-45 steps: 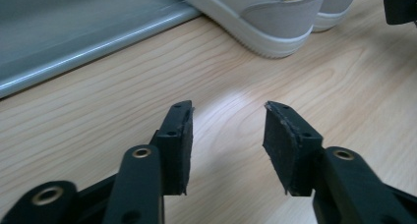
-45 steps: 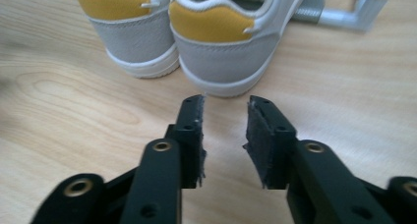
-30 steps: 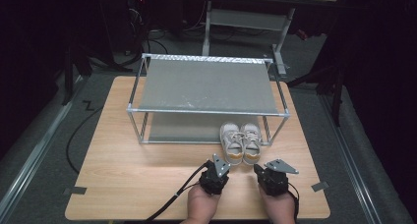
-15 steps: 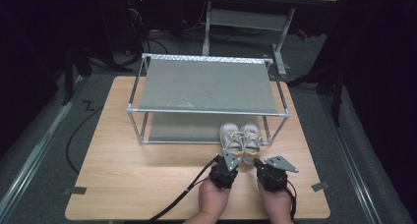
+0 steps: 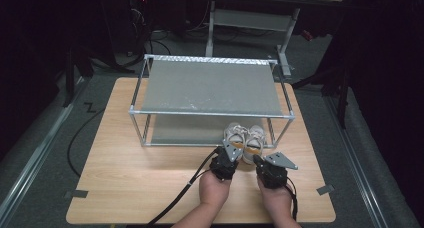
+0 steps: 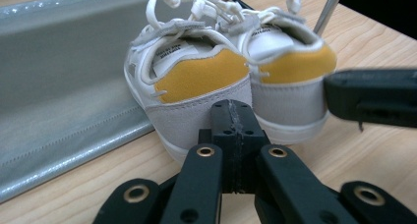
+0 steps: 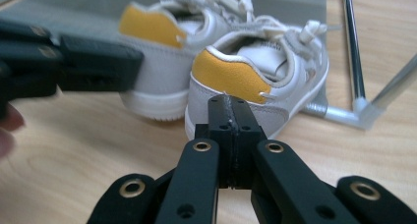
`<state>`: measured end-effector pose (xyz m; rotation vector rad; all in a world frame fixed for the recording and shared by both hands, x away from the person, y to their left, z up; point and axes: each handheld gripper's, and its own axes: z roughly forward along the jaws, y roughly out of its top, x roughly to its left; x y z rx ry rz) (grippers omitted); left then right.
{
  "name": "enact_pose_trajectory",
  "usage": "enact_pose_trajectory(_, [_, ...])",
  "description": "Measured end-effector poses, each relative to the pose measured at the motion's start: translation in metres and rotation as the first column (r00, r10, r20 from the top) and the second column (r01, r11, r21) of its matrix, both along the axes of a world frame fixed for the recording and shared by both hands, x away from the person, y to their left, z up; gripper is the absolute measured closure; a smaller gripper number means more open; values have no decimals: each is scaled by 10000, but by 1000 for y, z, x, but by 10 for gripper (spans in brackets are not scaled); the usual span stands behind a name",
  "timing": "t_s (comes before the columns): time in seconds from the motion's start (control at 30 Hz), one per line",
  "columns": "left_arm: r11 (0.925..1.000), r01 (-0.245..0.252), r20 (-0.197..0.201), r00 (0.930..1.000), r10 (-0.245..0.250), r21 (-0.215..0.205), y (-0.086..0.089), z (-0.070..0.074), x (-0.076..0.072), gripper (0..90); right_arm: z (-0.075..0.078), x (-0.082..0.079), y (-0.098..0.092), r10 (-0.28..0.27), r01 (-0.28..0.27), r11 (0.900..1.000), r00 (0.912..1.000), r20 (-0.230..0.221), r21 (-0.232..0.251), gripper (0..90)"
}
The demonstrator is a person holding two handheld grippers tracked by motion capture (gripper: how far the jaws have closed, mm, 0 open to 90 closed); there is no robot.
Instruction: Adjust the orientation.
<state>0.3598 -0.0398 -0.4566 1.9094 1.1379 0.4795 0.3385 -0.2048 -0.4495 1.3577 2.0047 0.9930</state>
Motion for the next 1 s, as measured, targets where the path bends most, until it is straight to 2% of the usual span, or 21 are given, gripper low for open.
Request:
enact_pose_trajectory(0.03, [10000,18,-36,10000,-19,-49,-1,-1,2,900,1,2,-2,-56,56,9998,10000,-5,187,900])
enact_pose_trajectory(0.1, [10000,26,-56,10000,-27,-93,-1,-1,2,900,1,3,-3,-66,66,9997,10000,-33,234,900])
enact_pose_trajectory(0.3, [10000,0,-80,10000,0,-45,-4,-2,8,900,-1,10,-5,-67,68,9999,10000,-32,100,900])
enact_pose_trajectory(0.4, [9998,20,-149,9999,-23,-192,-3,-2,6,892,-1,12,-8,-84,90,9993,9998,-168,367,900])
enact_pose_trajectory(0.47, [9996,129,74,9999,-127,-244,2,-2,0,891,-1,9,-11,-51,57,9992,9999,-139,392,900])
enact_pose_trajectory(0.5, [9997,70,189,9998,-66,-227,10,-3,-4,891,2,5,-18,-214,216,9995,9998,-55,222,900])
enact_pose_trajectory(0.53, [9997,70,189,9998,-66,-227,10,-3,-4,892,2,5,-18,-214,216,9995,9998,-55,222,900])
enact_pose_trajectory(0.57, [9995,-223,260,9994,229,-226,21,-5,-4,892,6,4,-30,-516,513,9979,9986,73,398,900])
enact_pose_trajectory(0.6, [9995,-223,260,9994,229,-226,21,-5,-4,893,6,4,-30,-516,513,9979,9986,73,398,900])
enact_pose_trajectory(0.63, [9987,-421,238,9988,428,-298,27,-7,-3,895,8,5,-42,-877,872,9948,9961,79,523,900])
enact_pose_trajectory(0.73, [9952,-943,-15,9955,943,-275,42,-10,9,896,6,11,-52,-1199,1198,9914,9928,-6,525,900])
enact_pose_trajectory(0.77, [9937,-1087,-113,9940,1085,-289,45,-11,15,896,1,22,-57,-1414,1425,9888,9896,-262,441,900])
enact_pose_trajectory(0.83, [9910,-1329,-199,9910,1326,-131,48,-14,29,897,-2,28,-58,-1466,1484,9881,9882,-438,412,900])
enact_pose_trajectory(0.9, [9897,-1420,-445,9890,1412,-151,46,-19,47,897,-8,43,-49,-1336,1337,9910,9889,-647,-19,900])
enact_pose_trajectory(1.0, [9912,-1311,-606,9897,1298,-185,42,-23,56,897,-11,48,-40,-1201,1203,9927,9899,-751,-25,900])
